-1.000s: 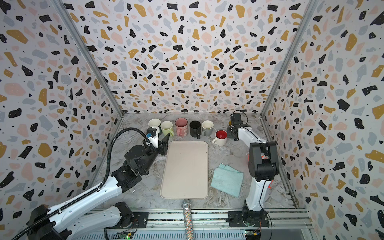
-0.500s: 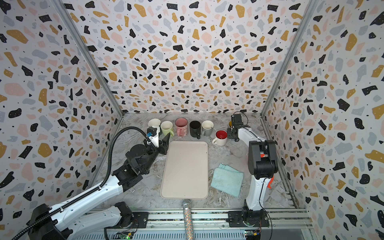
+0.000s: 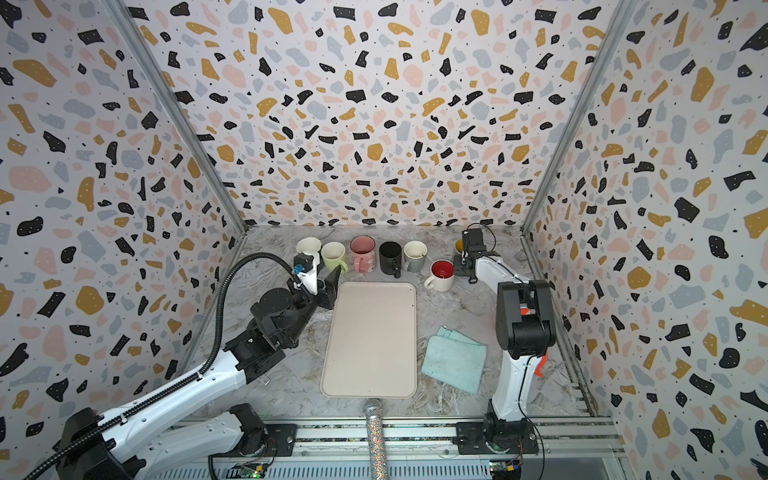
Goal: Turn the mug right side up
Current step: 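Lower the blue mug upright beside the white red-lined mug with the right gripper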
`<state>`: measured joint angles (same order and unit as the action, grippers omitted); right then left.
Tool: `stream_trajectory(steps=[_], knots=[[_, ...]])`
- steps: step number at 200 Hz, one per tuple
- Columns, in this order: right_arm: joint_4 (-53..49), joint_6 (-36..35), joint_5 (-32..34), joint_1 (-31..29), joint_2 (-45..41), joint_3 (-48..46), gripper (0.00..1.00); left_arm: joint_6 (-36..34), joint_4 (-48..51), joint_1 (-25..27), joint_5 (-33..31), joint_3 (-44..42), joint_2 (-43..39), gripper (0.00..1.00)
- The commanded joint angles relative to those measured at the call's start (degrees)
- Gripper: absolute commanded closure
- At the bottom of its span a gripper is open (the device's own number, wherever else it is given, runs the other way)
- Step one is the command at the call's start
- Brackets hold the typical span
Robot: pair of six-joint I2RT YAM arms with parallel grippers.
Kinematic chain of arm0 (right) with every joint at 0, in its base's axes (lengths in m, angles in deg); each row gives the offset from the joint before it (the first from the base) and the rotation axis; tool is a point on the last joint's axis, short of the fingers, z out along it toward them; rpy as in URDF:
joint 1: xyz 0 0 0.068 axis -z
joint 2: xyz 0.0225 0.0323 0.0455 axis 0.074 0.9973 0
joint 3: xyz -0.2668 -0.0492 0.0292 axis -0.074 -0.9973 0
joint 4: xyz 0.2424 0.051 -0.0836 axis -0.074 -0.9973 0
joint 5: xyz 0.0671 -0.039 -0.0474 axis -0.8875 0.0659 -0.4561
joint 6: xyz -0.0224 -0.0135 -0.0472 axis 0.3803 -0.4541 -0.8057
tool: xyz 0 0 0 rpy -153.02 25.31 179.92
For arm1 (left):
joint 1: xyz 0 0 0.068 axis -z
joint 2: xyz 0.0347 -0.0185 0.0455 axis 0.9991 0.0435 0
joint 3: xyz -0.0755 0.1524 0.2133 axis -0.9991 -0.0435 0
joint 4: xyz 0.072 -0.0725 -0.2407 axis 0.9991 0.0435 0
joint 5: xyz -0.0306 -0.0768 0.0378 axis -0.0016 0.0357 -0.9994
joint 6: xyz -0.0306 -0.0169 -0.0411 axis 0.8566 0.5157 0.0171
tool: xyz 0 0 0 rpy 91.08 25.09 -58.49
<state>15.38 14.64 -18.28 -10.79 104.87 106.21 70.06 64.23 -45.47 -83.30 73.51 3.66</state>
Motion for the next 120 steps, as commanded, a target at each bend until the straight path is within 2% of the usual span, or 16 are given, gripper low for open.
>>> stream_trajectory(steps=[1,25,53,70,120], knots=[[0.8,0.8,-0.2,0.1,-2.9,-0.4,0.71,0.6,-1.5,-0.4,0.3,1.8,-0.4,0.48],[0.8,0.9,-0.2,0.1,-3.7,-1.0,0.66,0.6,-1.5,-0.4,0.2,1.7,-0.6,0.47],[0.9,1.2,0.1,0.1,-5.4,-2.0,0.55,0.5,-1.2,-0.4,0.1,1.6,-1.2,0.47],[0.2,1.7,0.8,0.0,-6.9,-2.4,0.52,0.5,-1.5,-0.5,-0.7,1.3,-1.4,0.45],[0.0,1.9,3.7,-0.6,-16.1,-4.9,0.43,-0.5,-0.4,-1.3,-2.8,1.3,-3.2,0.42]])
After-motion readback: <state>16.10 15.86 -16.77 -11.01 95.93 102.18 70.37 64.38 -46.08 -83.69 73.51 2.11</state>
